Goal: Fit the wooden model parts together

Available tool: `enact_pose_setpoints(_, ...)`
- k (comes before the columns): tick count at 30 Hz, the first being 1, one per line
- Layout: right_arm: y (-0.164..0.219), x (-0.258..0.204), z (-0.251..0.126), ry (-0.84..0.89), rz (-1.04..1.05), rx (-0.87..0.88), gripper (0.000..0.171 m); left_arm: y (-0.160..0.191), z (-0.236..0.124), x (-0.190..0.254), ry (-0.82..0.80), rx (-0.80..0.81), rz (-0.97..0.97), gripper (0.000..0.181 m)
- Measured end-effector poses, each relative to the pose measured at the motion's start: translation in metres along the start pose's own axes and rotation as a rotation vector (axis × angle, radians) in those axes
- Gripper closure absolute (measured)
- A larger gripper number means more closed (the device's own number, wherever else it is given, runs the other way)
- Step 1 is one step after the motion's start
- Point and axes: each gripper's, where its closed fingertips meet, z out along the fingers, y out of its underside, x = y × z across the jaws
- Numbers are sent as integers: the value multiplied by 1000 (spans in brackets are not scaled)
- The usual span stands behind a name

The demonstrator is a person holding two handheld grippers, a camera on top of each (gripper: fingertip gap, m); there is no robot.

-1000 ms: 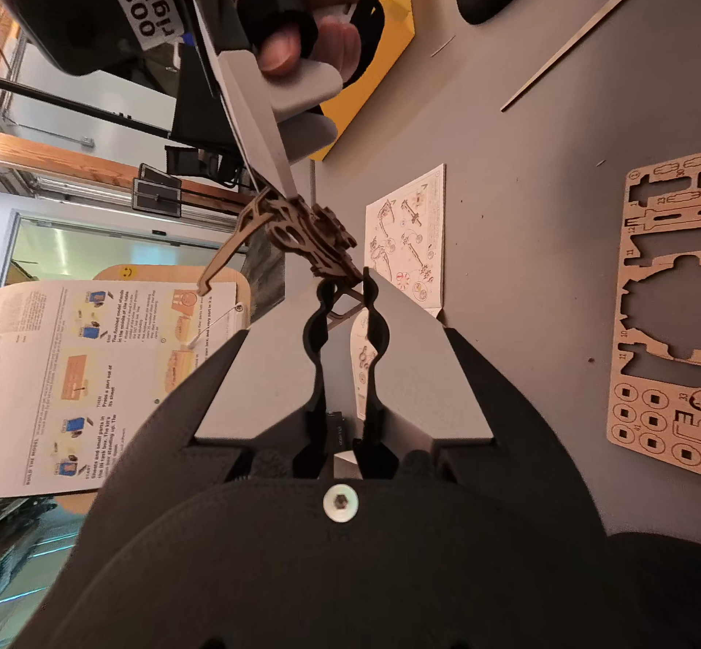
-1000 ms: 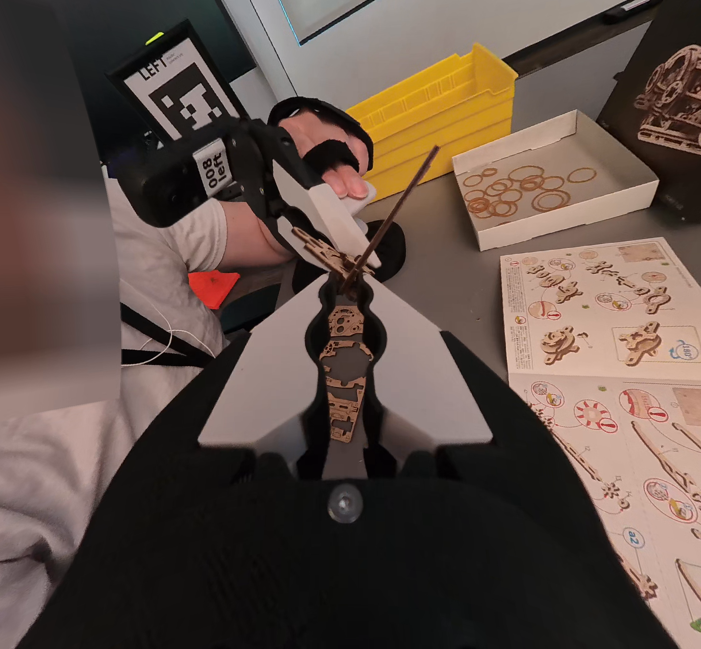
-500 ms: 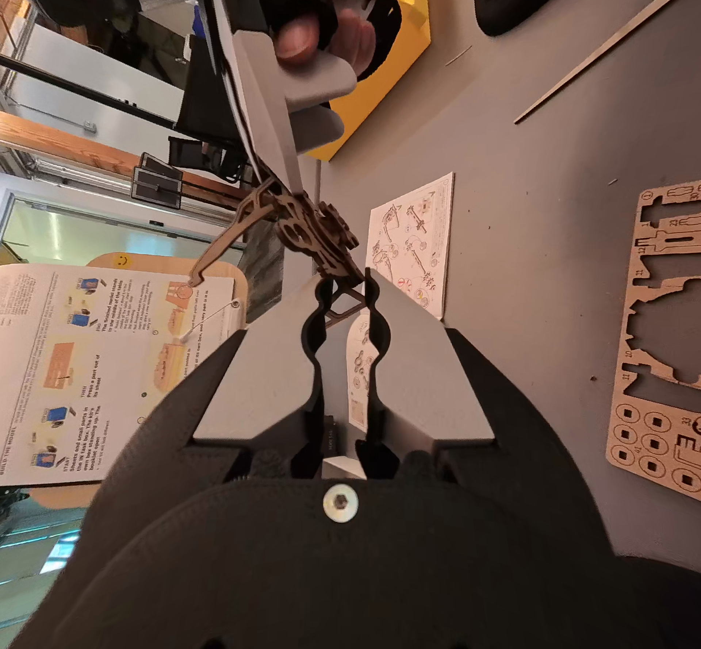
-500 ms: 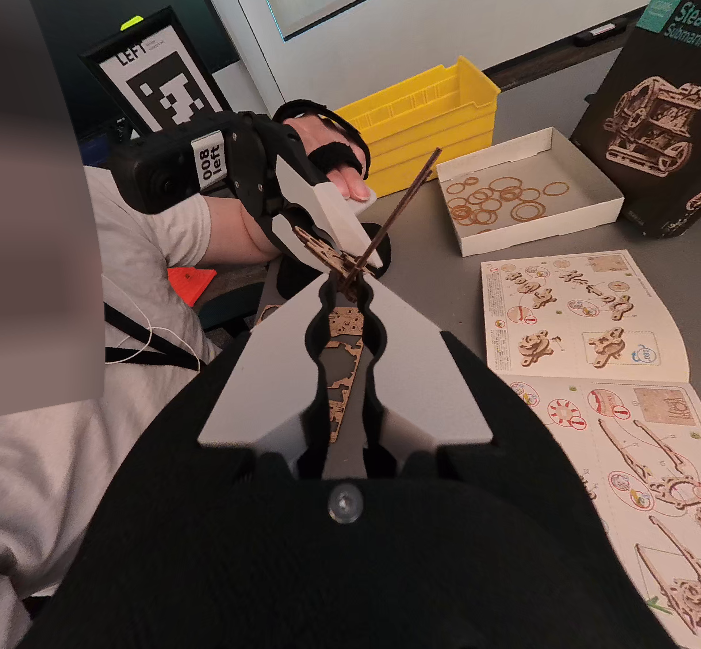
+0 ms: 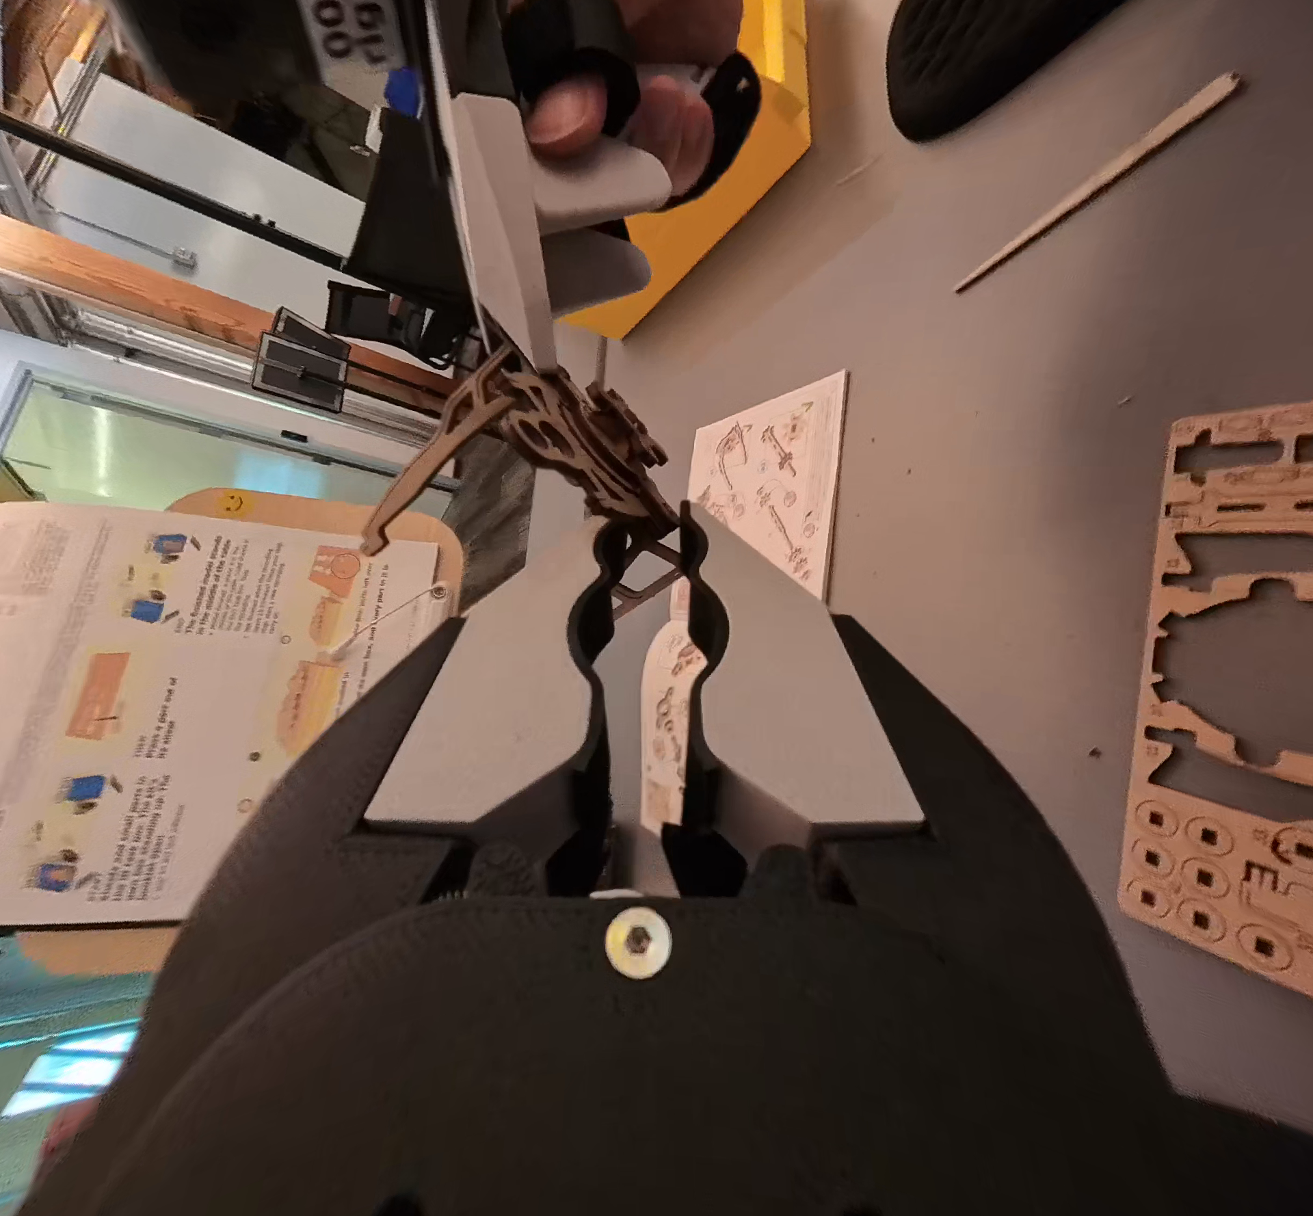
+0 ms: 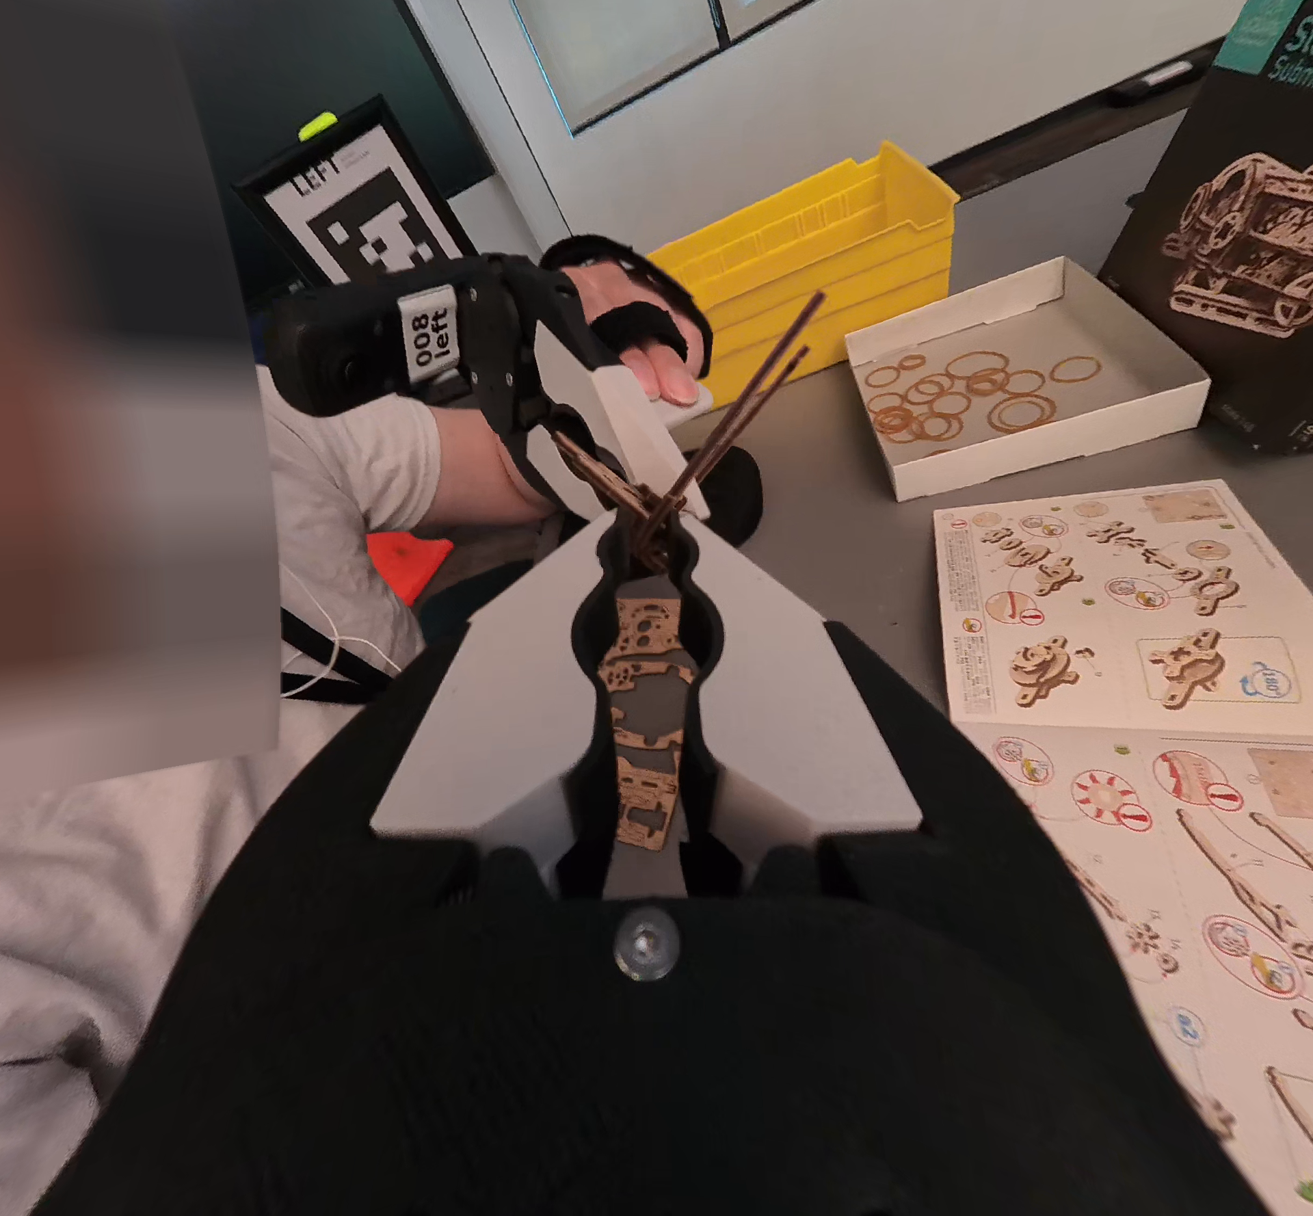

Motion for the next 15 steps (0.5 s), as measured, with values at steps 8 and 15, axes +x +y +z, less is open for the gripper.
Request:
enact_pose_setpoints(8,-5,-4,0,30,-71,10,164,-4,-4,-7,32,46,-197,166)
enact_pose_setpoints(15,-9,-4,-3,14,-42,39,164,-7,-2,-9,-28,22,-100,170)
